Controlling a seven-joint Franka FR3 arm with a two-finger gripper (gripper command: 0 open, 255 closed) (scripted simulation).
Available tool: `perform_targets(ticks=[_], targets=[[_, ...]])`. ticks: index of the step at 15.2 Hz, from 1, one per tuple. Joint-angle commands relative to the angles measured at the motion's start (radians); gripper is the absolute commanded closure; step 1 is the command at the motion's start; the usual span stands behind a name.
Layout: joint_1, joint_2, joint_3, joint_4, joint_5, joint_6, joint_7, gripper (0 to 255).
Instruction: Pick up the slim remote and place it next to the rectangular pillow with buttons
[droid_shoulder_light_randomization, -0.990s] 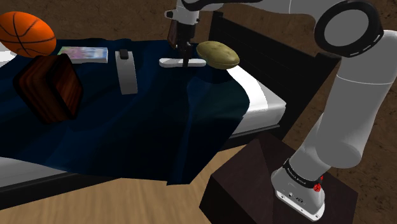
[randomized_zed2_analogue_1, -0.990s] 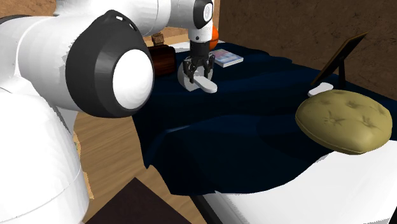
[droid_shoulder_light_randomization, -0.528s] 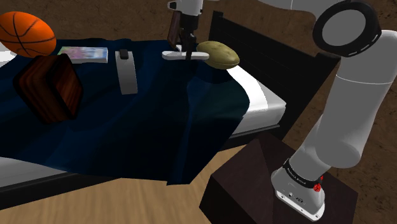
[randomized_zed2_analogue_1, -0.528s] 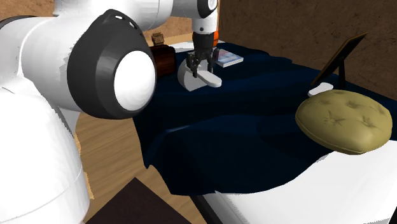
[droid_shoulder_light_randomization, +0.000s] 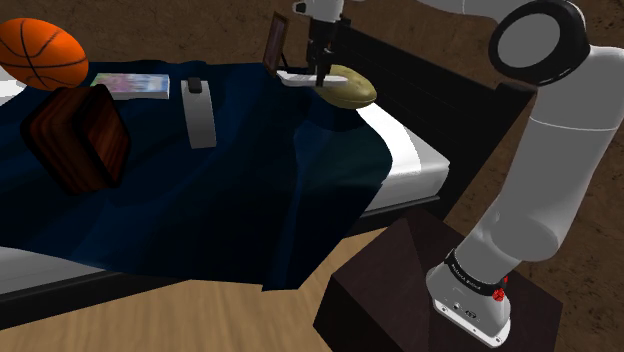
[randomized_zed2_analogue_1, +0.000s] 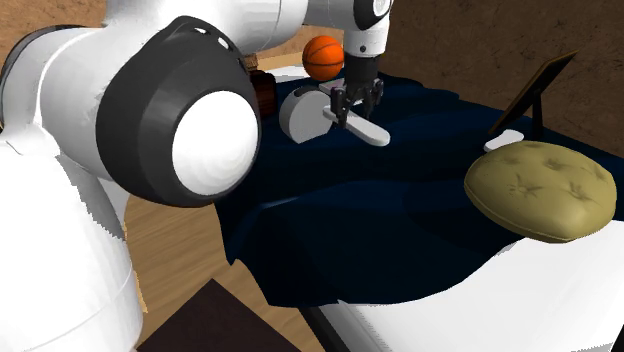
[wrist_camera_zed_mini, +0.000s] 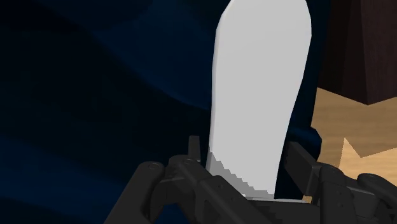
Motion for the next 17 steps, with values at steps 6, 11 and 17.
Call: perform_targets(ticks=[6,11,17], targets=[[-0.101,0.038,-0.054,0.049,0.015,-0.014,-0.155,255],[-0.178,0.104,-0.088,0.145,0.03,-0.048,-0.26,255],[-0.281,0.233,-0.118,0.343,0.056,-0.12,-0.379,255]])
